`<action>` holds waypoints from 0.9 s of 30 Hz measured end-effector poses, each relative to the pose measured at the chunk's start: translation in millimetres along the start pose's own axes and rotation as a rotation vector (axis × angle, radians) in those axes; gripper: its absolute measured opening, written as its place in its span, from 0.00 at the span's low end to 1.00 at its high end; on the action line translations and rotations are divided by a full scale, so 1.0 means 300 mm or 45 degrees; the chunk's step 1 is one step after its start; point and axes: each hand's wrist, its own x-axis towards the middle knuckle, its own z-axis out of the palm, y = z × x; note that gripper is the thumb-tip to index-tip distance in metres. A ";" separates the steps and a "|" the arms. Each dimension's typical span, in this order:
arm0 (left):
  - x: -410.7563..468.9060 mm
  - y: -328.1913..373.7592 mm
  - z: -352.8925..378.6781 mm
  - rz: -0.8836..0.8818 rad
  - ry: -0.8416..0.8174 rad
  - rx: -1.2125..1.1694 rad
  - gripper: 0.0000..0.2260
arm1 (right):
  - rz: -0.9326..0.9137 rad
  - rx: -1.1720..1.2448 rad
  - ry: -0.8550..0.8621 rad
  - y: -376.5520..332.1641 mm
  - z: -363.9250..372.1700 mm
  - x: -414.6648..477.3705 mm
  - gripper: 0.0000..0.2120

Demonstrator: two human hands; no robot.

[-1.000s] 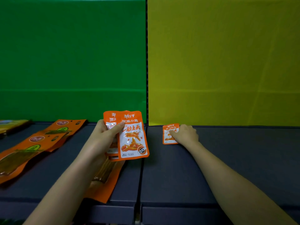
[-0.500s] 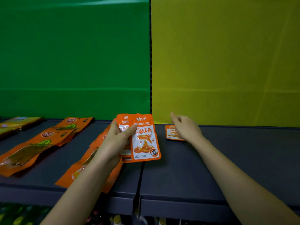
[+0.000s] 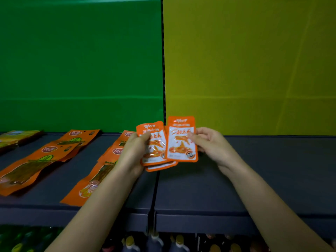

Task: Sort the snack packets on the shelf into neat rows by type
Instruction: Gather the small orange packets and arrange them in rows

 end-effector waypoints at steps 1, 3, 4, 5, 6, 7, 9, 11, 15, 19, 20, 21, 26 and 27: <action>0.008 0.010 -0.010 0.018 0.023 0.013 0.06 | 0.009 0.038 0.086 -0.001 -0.031 0.007 0.04; 0.021 0.032 -0.039 0.037 0.074 0.029 0.05 | 0.061 0.006 0.196 0.011 -0.084 0.014 0.03; 0.025 0.041 -0.053 0.044 0.088 0.026 0.05 | 0.107 -0.059 0.203 0.028 -0.103 0.014 0.01; 0.028 0.047 -0.064 0.046 0.095 0.021 0.05 | 0.165 -0.137 0.195 0.054 -0.113 0.014 0.03; 0.026 0.052 -0.070 0.047 0.097 0.018 0.05 | 0.219 -0.216 0.177 0.084 -0.117 0.014 0.05; 0.024 0.054 -0.072 0.044 0.097 0.019 0.06 | 0.274 -0.285 0.163 0.109 -0.113 0.012 0.07; 0.020 0.054 -0.070 0.046 0.085 0.032 0.07 | 0.337 -0.369 0.143 0.140 -0.093 0.013 0.11; 0.016 0.050 -0.064 0.043 0.063 0.042 0.06 | 0.349 -0.474 0.162 0.151 -0.076 0.020 0.13; 0.015 0.036 -0.059 0.025 0.041 0.040 0.07 | 0.362 -0.769 0.191 0.164 -0.083 0.031 0.15; 0.013 0.028 -0.053 0.020 0.039 0.052 0.10 | 0.360 -0.988 0.178 0.168 -0.092 0.030 0.17; 0.009 0.029 -0.050 0.021 0.032 0.057 0.10 | 0.355 -1.023 0.173 0.169 -0.094 0.030 0.17; 0.004 0.030 -0.045 0.024 0.020 0.059 0.09 | 0.350 -1.053 0.169 0.170 -0.096 0.031 0.16; -0.023 0.028 -0.033 0.038 0.007 0.067 0.06 | 0.342 -1.154 0.147 0.175 -0.095 0.026 0.17; -0.023 0.026 -0.033 0.032 0.006 0.070 0.06 | 0.336 -1.167 0.154 0.178 -0.094 0.026 0.17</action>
